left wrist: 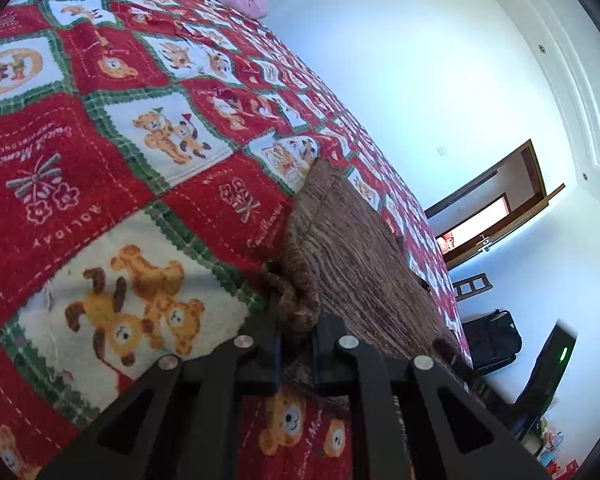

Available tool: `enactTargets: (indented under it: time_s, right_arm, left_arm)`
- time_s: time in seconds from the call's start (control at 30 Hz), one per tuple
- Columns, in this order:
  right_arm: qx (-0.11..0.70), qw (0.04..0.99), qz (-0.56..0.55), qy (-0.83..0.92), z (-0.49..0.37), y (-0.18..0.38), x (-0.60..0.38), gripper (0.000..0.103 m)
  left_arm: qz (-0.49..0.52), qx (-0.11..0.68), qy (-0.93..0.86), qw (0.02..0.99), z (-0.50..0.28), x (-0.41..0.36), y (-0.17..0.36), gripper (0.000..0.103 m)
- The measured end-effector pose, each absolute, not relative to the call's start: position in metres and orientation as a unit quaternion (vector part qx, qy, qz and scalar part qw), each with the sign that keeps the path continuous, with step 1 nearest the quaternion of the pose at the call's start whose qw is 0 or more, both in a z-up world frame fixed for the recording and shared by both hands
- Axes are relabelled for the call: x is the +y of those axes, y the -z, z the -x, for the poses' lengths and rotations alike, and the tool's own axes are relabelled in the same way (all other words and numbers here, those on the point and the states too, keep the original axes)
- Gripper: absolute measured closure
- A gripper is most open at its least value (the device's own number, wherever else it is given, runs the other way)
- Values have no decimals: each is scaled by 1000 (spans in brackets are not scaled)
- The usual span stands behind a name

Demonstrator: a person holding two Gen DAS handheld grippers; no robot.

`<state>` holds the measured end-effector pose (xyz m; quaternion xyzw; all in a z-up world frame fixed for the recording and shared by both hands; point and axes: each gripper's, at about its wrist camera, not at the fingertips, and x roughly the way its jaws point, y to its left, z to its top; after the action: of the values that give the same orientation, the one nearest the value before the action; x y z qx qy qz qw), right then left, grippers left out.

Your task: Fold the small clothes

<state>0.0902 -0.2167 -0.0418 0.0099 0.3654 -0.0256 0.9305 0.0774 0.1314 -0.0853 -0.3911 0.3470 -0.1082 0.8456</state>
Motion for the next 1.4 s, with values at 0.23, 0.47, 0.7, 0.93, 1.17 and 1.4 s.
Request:
enactTargets:
  time_s: [0.23,0.47,0.7,0.93,1.17,1.4]
  right_arm:
    - [411,904,-107,48,-170,52,-248,97]
    - [407,909,-78,50,-181,66,-245,100]
    - [402,913,-57,49,-147,63,-228,96]
    - [434,898,-71,-30,-187,38,-186,92]
    - [476,873,-43,-98,-242,48,-113,46]
    - [480,869,93,-73,-264,67,-59,25]
  left_arm:
    - [372,344,107,855,-77,129,85,89]
    - [378,340,114,853,-80,131,87,89]
    - [383,336,118,852,-79,131,89,89]
    - [390,332,122,850,-77,132,88,89]
    - [388,331,118,852,-76,131,88,89]
    - [384,334,116,853,-79,130,87,89]
